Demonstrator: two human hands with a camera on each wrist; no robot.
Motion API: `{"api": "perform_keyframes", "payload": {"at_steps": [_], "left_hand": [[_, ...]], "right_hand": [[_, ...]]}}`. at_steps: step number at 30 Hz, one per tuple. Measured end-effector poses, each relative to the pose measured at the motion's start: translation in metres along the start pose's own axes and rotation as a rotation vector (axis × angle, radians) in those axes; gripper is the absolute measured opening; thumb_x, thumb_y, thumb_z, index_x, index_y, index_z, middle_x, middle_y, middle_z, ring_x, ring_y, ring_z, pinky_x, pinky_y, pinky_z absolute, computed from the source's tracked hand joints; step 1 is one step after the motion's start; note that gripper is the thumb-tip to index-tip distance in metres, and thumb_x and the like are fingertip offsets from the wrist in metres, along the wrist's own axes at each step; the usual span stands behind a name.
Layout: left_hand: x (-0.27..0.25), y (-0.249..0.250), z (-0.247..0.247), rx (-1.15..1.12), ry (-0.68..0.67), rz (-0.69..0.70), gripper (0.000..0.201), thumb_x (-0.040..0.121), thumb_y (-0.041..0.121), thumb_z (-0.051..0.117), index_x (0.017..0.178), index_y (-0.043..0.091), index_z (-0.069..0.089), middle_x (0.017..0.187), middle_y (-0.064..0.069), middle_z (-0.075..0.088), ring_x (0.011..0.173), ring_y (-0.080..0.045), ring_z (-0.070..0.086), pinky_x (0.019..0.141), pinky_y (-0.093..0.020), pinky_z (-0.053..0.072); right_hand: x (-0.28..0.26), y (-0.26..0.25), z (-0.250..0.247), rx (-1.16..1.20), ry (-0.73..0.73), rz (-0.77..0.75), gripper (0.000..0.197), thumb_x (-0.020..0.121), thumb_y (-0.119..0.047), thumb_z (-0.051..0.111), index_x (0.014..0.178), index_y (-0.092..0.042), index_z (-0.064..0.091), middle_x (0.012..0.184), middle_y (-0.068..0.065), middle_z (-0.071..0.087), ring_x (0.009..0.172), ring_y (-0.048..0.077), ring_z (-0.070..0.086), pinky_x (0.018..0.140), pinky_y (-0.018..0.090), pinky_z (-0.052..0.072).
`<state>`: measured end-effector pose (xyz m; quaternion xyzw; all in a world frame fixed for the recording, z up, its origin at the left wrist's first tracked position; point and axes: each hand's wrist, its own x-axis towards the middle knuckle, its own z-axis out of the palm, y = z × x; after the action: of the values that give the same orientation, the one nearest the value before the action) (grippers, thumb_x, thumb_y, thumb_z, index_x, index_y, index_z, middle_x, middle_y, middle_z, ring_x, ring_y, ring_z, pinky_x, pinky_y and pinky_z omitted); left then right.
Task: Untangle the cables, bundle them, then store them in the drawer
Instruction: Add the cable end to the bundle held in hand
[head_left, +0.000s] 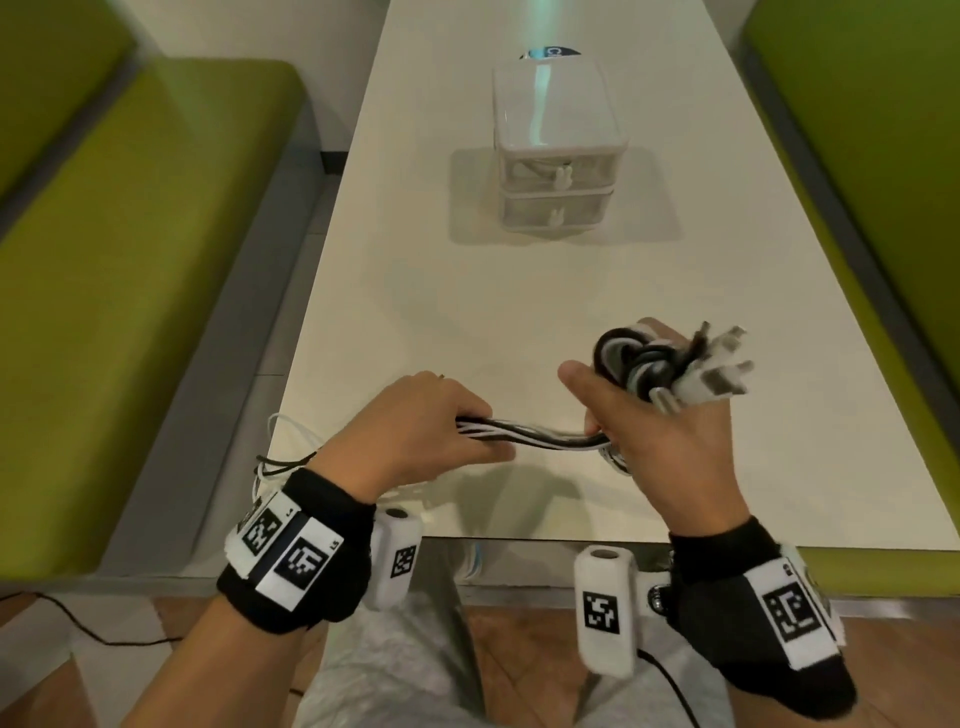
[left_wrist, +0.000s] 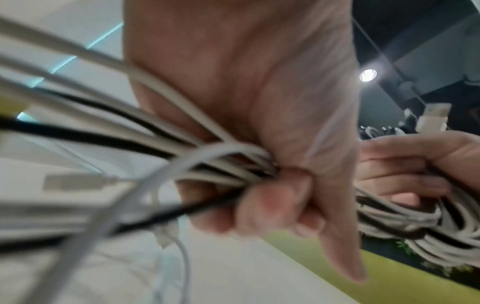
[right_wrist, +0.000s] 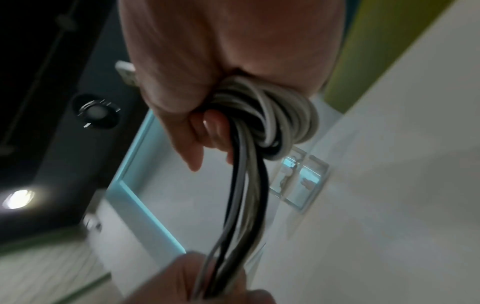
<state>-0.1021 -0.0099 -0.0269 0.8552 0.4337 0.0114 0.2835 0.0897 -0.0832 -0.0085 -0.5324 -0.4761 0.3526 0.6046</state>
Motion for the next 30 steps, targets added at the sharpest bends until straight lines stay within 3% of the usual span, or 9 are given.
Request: {"api": "perform_keyframes", "payload": {"at_steps": [3,7,10,13,15,18,21,25,30], "left_hand": [[0.004,0.003,-0.002,0.068,0.113,0.072,0.045,0.077,0.057,0.061,0.057,0.018,0.052,0.049,-0.002,0.048,0.051,-0.019,0.044,0.051,-0.031,0.034],[0.006,0.009,-0.005,0.138,0.250,0.098,0.030,0.073,0.041,0.061,0.063,0.013,0.065,0.046,-0.007,0.042,0.050,-0.023,0.030,0.047,-0.030,0.028],[0.010,0.016,-0.009,0.137,0.319,0.138,0.041,0.071,0.033,0.061,0.043,0.019,0.034,0.039,-0.005,0.024,0.045,-0.024,0.020,0.044,-0.028,0.020],[0.017,0.020,-0.018,0.165,0.283,0.180,0.051,0.072,0.039,0.063,0.045,0.025,0.021,0.038,-0.002,0.021,0.043,-0.023,0.020,0.043,-0.031,0.021],[0.020,0.021,-0.021,0.139,0.268,0.177,0.044,0.069,0.029,0.058,0.043,0.025,0.022,0.037,-0.001,0.023,0.042,-0.022,0.020,0.044,-0.030,0.023],[0.022,0.021,-0.021,0.144,0.231,0.169,0.041,0.065,0.021,0.058,0.041,0.025,0.024,0.037,0.002,0.024,0.041,-0.016,0.021,0.046,-0.028,0.020],[0.019,0.022,-0.021,0.154,0.224,0.146,0.041,0.066,0.033,0.055,0.040,0.024,0.025,0.037,0.002,0.024,0.041,-0.015,0.020,0.045,-0.030,0.027],[0.021,0.024,-0.020,0.156,0.196,0.135,0.052,0.071,0.033,0.068,0.041,0.020,0.028,0.038,-0.001,0.024,0.042,-0.020,0.021,0.045,-0.031,0.026],[0.022,0.027,-0.021,0.208,0.111,0.110,0.029,0.074,0.043,0.071,0.058,0.021,0.061,0.046,0.000,0.044,0.050,-0.024,0.042,0.048,-0.031,0.029]], "right_hand": [[0.006,-0.005,0.007,-0.325,-0.158,-0.098,0.040,0.078,-0.015,0.078,0.067,-0.034,0.045,0.064,-0.015,0.051,0.065,-0.001,0.055,0.065,0.009,0.037],[0.010,-0.001,0.016,-0.374,-0.261,-0.084,0.036,0.080,-0.008,0.076,0.064,-0.030,0.052,0.062,-0.015,0.056,0.066,-0.008,0.055,0.062,0.004,0.037],[0.011,0.004,0.023,-0.544,-0.343,-0.174,0.043,0.083,-0.023,0.075,0.066,-0.046,0.042,0.064,-0.021,0.050,0.070,0.001,0.054,0.060,0.012,0.036],[0.013,0.002,0.024,-0.497,-0.370,-0.050,0.036,0.077,-0.039,0.077,0.064,-0.045,0.044,0.067,-0.016,0.050,0.069,0.012,0.053,0.061,0.026,0.038],[0.012,0.000,0.023,-0.359,-0.365,0.060,0.031,0.066,-0.039,0.082,0.068,-0.044,0.052,0.071,-0.013,0.053,0.069,0.008,0.054,0.062,0.022,0.039],[0.012,0.005,0.021,-0.218,-0.362,0.161,0.060,0.056,-0.020,0.092,0.103,-0.021,0.055,0.089,-0.008,0.059,0.077,0.000,0.057,0.067,0.011,0.041],[0.012,0.008,0.022,-0.391,-0.483,0.173,0.049,0.060,-0.023,0.090,0.095,-0.026,0.055,0.084,-0.012,0.059,0.074,0.000,0.058,0.064,0.014,0.040],[0.014,0.016,0.018,-0.369,-0.472,0.157,0.069,0.066,-0.009,0.081,0.119,-0.024,0.039,0.085,-0.004,0.064,0.069,0.014,0.062,0.061,0.026,0.046],[0.022,0.026,0.013,-0.780,-0.563,-0.023,0.016,0.070,-0.028,0.058,0.081,-0.017,0.061,0.075,0.000,0.061,0.066,0.021,0.057,0.062,0.041,0.047]]}}
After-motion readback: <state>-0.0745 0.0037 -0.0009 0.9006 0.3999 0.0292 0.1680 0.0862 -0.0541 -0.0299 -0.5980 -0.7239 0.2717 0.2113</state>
